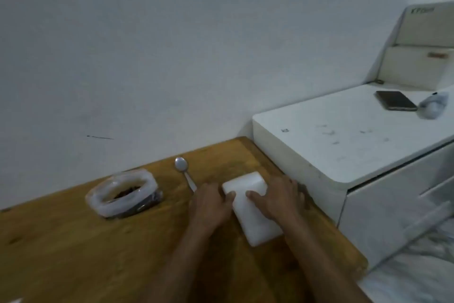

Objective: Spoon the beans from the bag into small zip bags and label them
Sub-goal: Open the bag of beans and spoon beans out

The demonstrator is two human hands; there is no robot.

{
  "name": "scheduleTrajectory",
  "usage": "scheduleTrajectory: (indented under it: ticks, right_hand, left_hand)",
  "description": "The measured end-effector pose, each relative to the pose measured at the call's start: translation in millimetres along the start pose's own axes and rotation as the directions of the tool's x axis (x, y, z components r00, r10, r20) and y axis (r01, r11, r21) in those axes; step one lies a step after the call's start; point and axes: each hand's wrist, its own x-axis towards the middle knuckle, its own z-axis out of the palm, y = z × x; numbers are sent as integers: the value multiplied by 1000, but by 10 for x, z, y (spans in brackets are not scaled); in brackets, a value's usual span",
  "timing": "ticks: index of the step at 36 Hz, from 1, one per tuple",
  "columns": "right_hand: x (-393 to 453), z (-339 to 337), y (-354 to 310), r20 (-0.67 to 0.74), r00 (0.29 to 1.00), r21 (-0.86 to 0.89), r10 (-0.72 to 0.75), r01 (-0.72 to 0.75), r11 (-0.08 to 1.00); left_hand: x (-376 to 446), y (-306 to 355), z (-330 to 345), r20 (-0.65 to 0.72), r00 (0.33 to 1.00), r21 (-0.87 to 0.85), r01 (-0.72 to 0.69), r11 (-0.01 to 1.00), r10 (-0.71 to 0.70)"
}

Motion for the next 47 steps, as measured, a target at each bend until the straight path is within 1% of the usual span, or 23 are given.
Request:
scheduleTrajectory:
  ticks: [2, 3, 5, 8, 10, 13, 16, 18, 21, 23, 27, 31, 33, 34, 36, 38, 39, 40, 43, 44, 45, 47]
  right_hand:
    - [6, 19, 4, -33, 999, 2, 5, -4, 1000]
    - [-6, 28, 3, -40, 999, -3, -1, 1, 1000]
    - [-31, 3, -7, -55, 998, 21, 3, -2, 1000]
    - [-32, -3, -14, -35, 999, 61, 22, -19, 998]
    - [-46, -12, -25, -34, 999, 90, 21, -18, 996]
    - [-33, -10, -29, -50, 998, 148, 45, -37, 988]
    - [-9, -27, -46, -102, 992, 265, 78, -48, 963]
    - [14, -50, -57, -98, 988, 364, 116, -73, 928]
    - [54, -92, -34, -83, 985, 468, 152, -96, 879]
    - [59, -104, -25, -97, 981, 483, 168, -101, 870]
    - [15, -114, -71, -172, 965, 448, 196, -100, 888]
    - [-88, -206, -156, -170, 970, 552, 176, -54, 832]
    - [-143, -282, -210, -131, 979, 625, 158, -42, 779]
    - [-171, -323, -244, -99, 985, 670, 142, -39, 741]
    - [-242, -413, -334, -39, 995, 746, 91, -32, 665]
    - [-311, -474, -442, 4, 1000, 772, 25, -19, 635]
    - [-346, -494, -511, 18, 1000, 779, -10, -8, 627]
    - [-379, -503, -586, 33, 998, 785, -48, 3, 619]
    - [-482, -484, -867, 85, 978, 800, -190, 47, 598]
    - [-506, -450, -978, 98, 967, 808, -236, 61, 587]
    - [-550, -419, -1099, 100, 956, 814, -276, 81, 575]
    - [-618, -315, -1329, 77, 939, 791, -335, 147, 594]
  left_hand:
    - [63, -14, 55, -28, 999, 64, 19, 998, -17]
    - [74, -18, 76, -37, 999, 62, 31, 998, -28]
    - [52, 31, 75, -39, 998, 10, 56, 998, -55]
    - [21, 61, 98, -70, 994, -56, 83, 995, -87]
    - [10, 54, 117, -93, 988, -119, 113, 986, -124]
    - [0, 79, 121, -126, 980, -273, 117, 955, -157]
    - [4, 135, 78, -93, 974, -417, 152, 896, -208]
    - [17, 156, 36, -78, 971, -476, 164, 864, -227]
    - [31, 138, -13, -75, 971, -490, 162, 856, -227]
    - [22, 135, -27, -88, 972, -478, 150, 865, -217]
    - [-10, 166, -36, -139, 964, -480, 135, 867, -227]
    - [-61, 212, -109, -142, 959, -553, 128, 824, -244]
    - [-84, 216, -190, -101, 954, -637, 157, 755, -284]
    - [-90, 209, -243, -66, 950, -692, 177, 699, -306]
    - [-103, 188, -403, 35, 940, -810, 225, 541, -338]
    - [-136, 139, -589, 143, 936, -886, 266, 379, -322]
    - [-154, 98, -683, 175, 936, -903, 276, 329, -304]
    - [-177, 48, -781, 186, 939, -913, 274, 303, -290]
    - [-285, -140, -1086, 146, 952, -922, 230, 312, -270]
    - [-331, -217, -1191, 119, 958, -919, 206, 335, -261]
    - [-381, -304, -1297, 88, 965, -908, 180, 379, -247]
    - [-468, -499, -1478, 20, 975, -884, 121, 452, -223]
